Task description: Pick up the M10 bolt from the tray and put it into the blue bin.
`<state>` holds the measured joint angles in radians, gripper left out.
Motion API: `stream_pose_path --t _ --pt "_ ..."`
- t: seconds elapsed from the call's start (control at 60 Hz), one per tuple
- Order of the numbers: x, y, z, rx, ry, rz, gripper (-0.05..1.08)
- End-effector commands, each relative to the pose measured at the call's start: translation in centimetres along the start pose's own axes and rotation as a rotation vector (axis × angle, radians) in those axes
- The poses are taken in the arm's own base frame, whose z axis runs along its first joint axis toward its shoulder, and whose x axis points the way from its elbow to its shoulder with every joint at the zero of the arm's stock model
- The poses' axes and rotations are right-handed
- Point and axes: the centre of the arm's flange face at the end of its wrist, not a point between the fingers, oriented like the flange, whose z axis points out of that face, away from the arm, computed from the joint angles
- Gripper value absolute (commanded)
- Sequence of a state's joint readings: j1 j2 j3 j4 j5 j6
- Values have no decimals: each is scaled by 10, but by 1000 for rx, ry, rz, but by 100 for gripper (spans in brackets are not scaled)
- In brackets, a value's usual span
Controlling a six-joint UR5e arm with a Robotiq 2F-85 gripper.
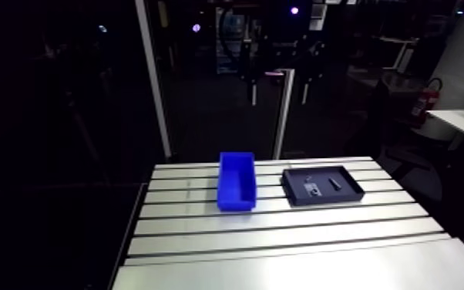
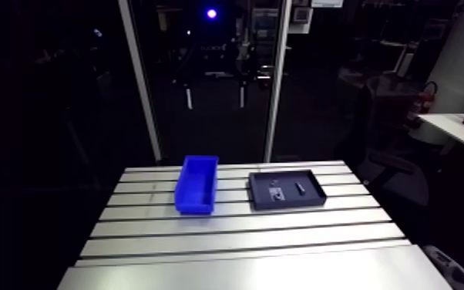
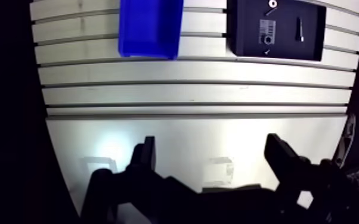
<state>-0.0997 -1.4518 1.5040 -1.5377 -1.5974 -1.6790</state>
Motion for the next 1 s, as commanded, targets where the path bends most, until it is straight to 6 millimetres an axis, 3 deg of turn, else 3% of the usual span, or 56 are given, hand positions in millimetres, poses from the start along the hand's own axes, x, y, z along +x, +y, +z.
stream_pose_path --t 0.017,0.317,0.417,0.45,0.633,0.767,0.95,1.0 --pt "2 -1 -4 0 9 -12 1" --pt "14 8 -7 -11 63 -78 1" --pt "20 30 -4 -10 61 -87 1" --pt "24 48 -1 -7 58 -65 1" --pt "39 62 9 -6 47 -83 1" --pt "51 94 18 -1 35 -87 1" --pt "64 113 29 -11 55 -109 1" --pt "69 126 38 -11 52 -109 1"
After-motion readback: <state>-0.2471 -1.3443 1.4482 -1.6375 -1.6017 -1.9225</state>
